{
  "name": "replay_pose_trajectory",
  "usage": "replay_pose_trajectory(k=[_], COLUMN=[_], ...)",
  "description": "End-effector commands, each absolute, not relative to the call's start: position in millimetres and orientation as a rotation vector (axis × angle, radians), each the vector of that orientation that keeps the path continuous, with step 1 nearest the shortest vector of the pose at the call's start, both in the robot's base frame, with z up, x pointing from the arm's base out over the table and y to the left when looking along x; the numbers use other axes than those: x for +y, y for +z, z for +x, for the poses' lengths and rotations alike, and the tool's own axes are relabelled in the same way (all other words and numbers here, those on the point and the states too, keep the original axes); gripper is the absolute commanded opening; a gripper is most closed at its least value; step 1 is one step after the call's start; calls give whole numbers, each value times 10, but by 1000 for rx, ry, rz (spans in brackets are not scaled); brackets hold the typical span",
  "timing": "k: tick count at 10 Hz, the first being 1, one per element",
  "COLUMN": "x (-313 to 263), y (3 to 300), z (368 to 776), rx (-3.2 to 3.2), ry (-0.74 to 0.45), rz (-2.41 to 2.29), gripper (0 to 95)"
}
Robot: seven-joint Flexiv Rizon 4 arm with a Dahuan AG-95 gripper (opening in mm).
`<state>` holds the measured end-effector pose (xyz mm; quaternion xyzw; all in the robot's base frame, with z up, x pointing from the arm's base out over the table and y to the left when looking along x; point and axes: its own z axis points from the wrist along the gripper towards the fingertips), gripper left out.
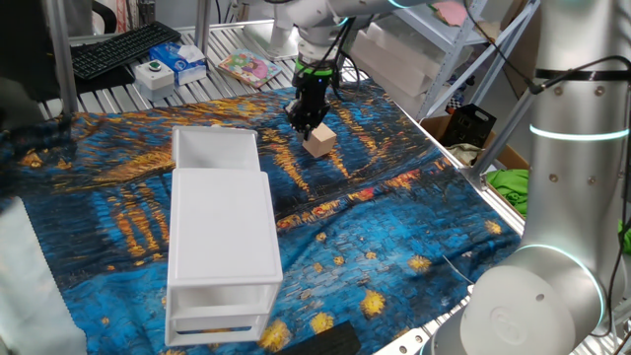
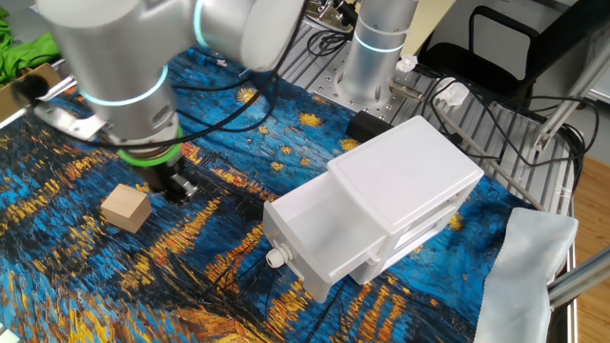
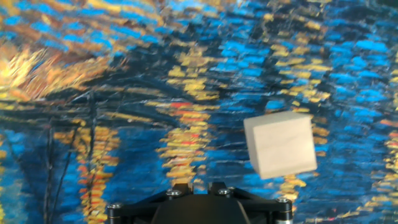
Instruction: Put things in the drawer
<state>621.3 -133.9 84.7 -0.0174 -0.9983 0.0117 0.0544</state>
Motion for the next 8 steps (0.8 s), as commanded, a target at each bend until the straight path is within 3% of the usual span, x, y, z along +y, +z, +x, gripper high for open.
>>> replay_pose_trajectory(k=[1, 3, 4, 8], x=[-1376, -1450, -1470, -1625], y=[831, 783, 768, 750], z=[6235, 6305, 6320, 6475], rx=[-3042, -3048, -3049, -3043], ry=[75, 89, 94, 114], rz=[-42, -42, -41, 82], gripper=[760, 760, 950, 950])
